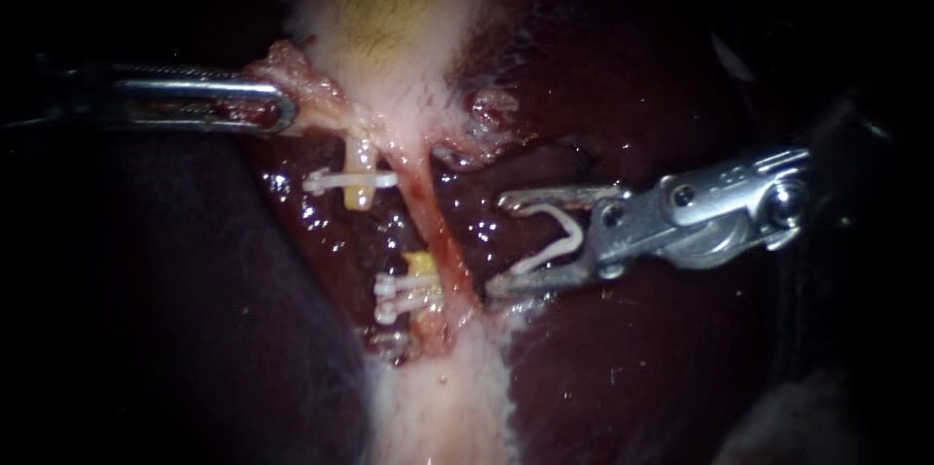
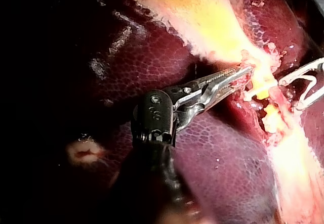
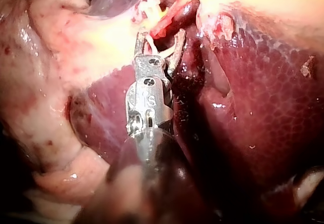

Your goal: Clipping first clip right tube

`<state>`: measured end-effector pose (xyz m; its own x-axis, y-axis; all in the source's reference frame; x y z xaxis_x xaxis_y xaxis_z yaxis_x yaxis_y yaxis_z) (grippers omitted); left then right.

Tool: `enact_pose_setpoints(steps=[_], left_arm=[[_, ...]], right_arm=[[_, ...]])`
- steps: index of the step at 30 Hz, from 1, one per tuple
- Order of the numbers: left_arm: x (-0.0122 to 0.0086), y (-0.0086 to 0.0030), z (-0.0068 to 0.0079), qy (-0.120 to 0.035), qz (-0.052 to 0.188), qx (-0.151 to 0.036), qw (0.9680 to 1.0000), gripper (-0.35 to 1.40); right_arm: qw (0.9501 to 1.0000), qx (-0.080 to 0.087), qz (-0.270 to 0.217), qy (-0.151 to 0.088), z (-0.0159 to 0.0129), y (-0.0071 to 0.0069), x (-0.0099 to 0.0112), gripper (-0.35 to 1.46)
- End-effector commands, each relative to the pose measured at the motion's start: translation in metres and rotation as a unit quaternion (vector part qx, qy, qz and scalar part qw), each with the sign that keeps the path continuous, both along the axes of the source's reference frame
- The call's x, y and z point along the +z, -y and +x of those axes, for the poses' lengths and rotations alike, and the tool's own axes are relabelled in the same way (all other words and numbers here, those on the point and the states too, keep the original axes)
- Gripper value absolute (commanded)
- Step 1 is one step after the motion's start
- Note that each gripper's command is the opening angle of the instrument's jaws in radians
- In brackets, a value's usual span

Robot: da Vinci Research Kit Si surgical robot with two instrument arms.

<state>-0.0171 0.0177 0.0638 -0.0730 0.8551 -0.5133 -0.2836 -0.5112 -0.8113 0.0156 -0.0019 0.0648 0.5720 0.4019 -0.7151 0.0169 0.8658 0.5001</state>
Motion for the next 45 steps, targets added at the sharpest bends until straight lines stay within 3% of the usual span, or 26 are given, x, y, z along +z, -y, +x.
enact_pose_setpoints(steps=[1,9,17,26,37,45], left_arm=[[0.0,0.0,0.0,0.0,0.0,0.0,1.0,-0.35],[0.0001,-0.0001,-0.0001,0.0,0.0,0.0,1.0,-0.35],[0.0004,-0.0002,0.0,0.0,0.0,0.0,1.0,-0.35],[0.0007,-0.0004,0.0001,0.0,0.0,0.0,1.0,-0.35],[0.0009,-0.0005,0.0002,0.0,0.0,0.0,1.0,-0.35],[0.0009,-0.0005,0.0002,0.0,0.0,0.0,1.0,-0.35]], right_arm=[[1.0,-0.003,0.002,0.0,0.0004,0.0003,0.0004,0.47],[0.9987,-0.001,0.046,-0.022,0.003,0.0022,0.0027,0.46],[0.9956,0.01,0.078,-0.051,0.0045,0.0027,0.0033,0.46],[0.9882,0.023,0.115,-0.098,0.0046,0.0033,0.0018,0.46],[0.9782,-0.025,0.158,-0.132,0.0051,0.0056,-0.0008,0.42],[0.979,-0.001,0.163,-0.122,0.0052,0.0054,-0.0007,0.37]])
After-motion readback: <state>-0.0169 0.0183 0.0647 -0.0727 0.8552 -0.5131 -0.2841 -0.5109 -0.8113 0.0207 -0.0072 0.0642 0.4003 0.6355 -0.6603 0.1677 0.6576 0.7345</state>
